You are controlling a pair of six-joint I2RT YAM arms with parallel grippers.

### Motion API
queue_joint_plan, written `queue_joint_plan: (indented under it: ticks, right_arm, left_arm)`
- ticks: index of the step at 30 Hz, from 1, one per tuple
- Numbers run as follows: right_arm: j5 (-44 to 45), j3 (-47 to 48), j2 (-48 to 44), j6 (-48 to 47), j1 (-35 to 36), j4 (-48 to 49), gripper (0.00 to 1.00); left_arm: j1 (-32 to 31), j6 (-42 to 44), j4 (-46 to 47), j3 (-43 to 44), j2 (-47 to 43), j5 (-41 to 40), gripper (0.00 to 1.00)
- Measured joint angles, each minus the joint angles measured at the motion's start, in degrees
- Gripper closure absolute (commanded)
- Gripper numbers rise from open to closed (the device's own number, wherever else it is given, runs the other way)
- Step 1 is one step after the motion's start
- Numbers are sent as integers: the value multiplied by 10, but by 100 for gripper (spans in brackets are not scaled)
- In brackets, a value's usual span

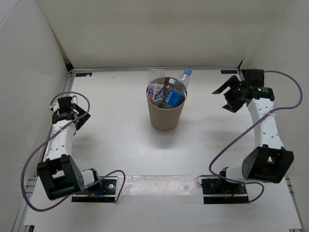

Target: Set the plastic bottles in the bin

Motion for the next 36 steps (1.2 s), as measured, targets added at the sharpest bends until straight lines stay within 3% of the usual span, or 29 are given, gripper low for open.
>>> queue_joint_plan:
  ticks: [7, 8, 14, 19, 25, 36]
  right_arm:
    - [-16, 0, 0, 1, -16, 9, 10]
    - [-17, 0, 1, 1, -18, 11, 10]
    - [-29, 0, 16, 4, -21, 15, 10]
    - [-34, 0, 39, 7, -26, 15, 10]
    - [-36, 0, 53, 9, -38, 15, 10]
    - [-47, 0, 52, 5, -63, 20, 10]
  left_arm:
    - [3, 6, 46, -2, 8, 58, 4]
    - [3, 12, 59, -2, 14, 81, 0]
    - [3, 19, 196, -2, 42, 230, 0]
    - [2, 16, 289, -1, 44, 289, 0]
    - [2, 10, 344, -10, 47, 290, 0]
    - [2, -9, 301, -12, 60, 182, 0]
